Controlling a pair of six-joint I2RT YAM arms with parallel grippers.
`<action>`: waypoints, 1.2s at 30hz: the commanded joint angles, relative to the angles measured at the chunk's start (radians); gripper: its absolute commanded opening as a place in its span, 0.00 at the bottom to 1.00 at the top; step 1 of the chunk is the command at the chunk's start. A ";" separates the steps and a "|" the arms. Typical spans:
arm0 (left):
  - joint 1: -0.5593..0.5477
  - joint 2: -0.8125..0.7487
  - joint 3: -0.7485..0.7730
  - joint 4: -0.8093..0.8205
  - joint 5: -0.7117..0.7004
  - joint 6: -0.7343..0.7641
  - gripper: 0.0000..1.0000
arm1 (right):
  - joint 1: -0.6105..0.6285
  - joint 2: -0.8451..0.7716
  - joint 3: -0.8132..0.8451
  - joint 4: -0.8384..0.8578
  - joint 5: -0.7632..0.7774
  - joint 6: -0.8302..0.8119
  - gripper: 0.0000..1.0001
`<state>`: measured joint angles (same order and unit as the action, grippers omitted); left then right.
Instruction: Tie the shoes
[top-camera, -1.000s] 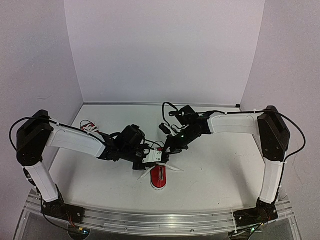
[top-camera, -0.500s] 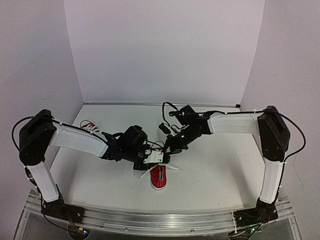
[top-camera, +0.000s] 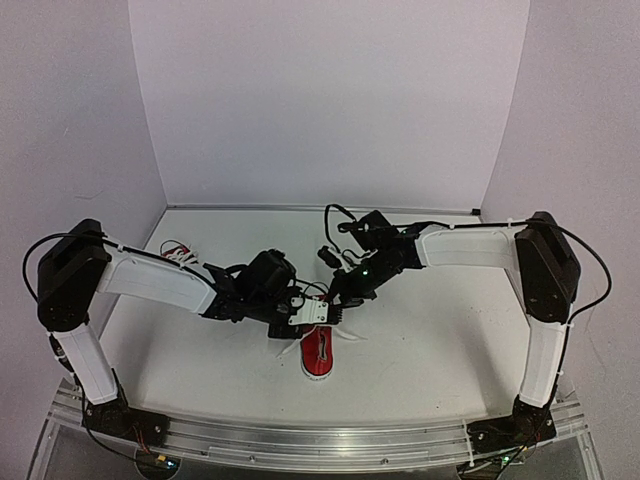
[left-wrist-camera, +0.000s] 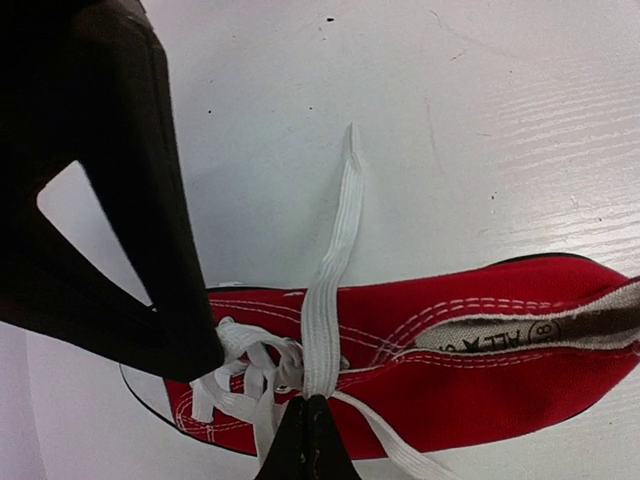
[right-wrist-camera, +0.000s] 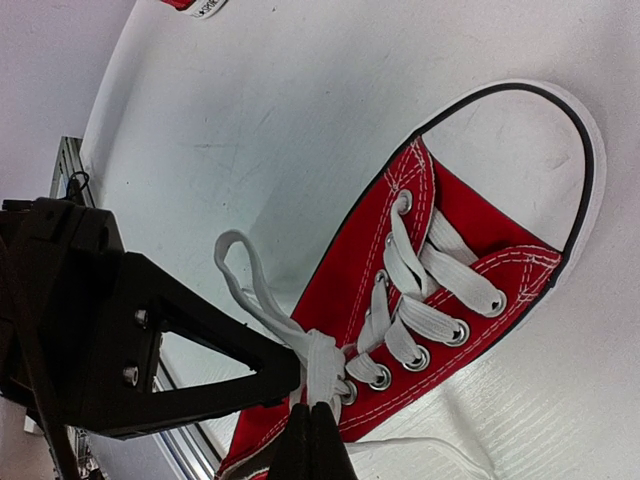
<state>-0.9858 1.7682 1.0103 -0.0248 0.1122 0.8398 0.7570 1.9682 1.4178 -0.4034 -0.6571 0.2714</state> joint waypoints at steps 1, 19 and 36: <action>-0.004 -0.061 -0.022 0.117 -0.022 -0.050 0.00 | -0.007 -0.018 -0.004 0.029 -0.012 0.004 0.00; -0.003 0.005 -0.043 0.219 -0.064 -0.118 0.00 | -0.014 -0.035 -0.021 0.050 -0.033 0.027 0.00; -0.004 0.068 -0.075 0.378 -0.058 -0.239 0.00 | -0.024 -0.056 -0.079 0.126 -0.086 0.074 0.00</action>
<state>-0.9859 1.8076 0.9394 0.2596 0.0566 0.6584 0.7372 1.9682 1.3555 -0.3322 -0.6991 0.3254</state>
